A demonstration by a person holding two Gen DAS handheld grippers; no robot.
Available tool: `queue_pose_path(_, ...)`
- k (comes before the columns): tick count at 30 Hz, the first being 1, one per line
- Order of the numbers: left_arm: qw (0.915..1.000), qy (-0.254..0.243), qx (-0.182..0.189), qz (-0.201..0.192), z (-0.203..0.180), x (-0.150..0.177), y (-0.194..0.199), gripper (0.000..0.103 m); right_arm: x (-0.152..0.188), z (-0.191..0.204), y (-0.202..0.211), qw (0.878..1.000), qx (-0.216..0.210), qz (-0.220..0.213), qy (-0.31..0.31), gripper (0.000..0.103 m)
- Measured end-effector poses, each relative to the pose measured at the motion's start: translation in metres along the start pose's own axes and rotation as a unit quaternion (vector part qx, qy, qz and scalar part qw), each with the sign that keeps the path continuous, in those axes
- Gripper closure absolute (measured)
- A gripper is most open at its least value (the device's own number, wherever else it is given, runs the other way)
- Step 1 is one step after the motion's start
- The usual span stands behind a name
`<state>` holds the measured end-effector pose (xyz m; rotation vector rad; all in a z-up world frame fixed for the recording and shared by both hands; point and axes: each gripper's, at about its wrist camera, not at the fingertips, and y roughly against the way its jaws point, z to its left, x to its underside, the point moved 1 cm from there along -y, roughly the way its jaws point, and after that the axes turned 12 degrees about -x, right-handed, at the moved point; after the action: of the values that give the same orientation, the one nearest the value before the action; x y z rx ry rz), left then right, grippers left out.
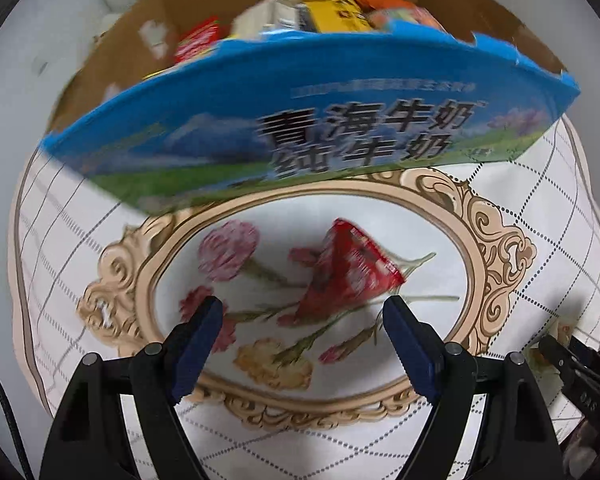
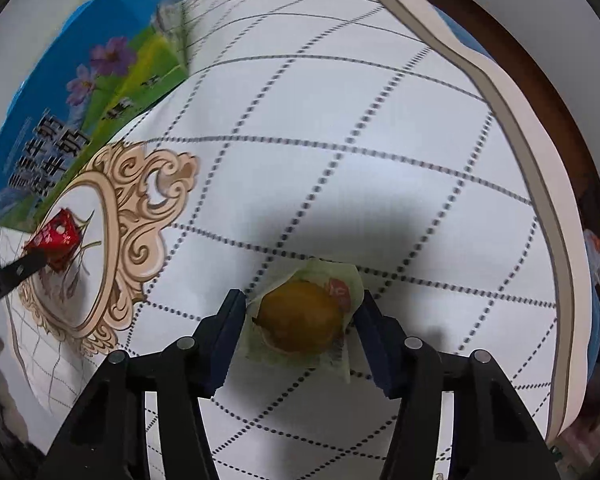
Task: Organize snacks
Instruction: 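Grasp the small red wrapper with the left tool while the right tool grasps the round yellow cake, then carry both items into the box and open both tools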
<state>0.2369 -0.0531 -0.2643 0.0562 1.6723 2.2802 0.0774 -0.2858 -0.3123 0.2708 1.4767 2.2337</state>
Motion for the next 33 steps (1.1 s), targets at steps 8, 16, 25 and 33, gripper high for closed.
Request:
queue_pose_path(8,0.9985,-0.053,0.009,0.005,-0.029,-0.019,-0.024,0.051,0.01,0.03,-0.014,0.999,-0.009,0.021,0.041,0.046)
queue_pose_path(16,0.998,-0.032,0.048,0.027,-0.022,0.022,-0.019,0.062,0.029,0.062,-0.031,0.995,-0.02,0.046,0.084,0.047)
queue_pose_path(25,0.9836,0.016,0.125,0.129,0.001,0.116,-0.041,0.062,0.069,0.105,-0.056,0.981,-0.039,0.117,0.148,0.047)
queue_pose_path(33,0.9813,0.001,0.134,0.138,-0.014,0.113,-0.057,0.051,0.077,0.127,-0.075,0.975,-0.025,0.148,0.163,0.036)
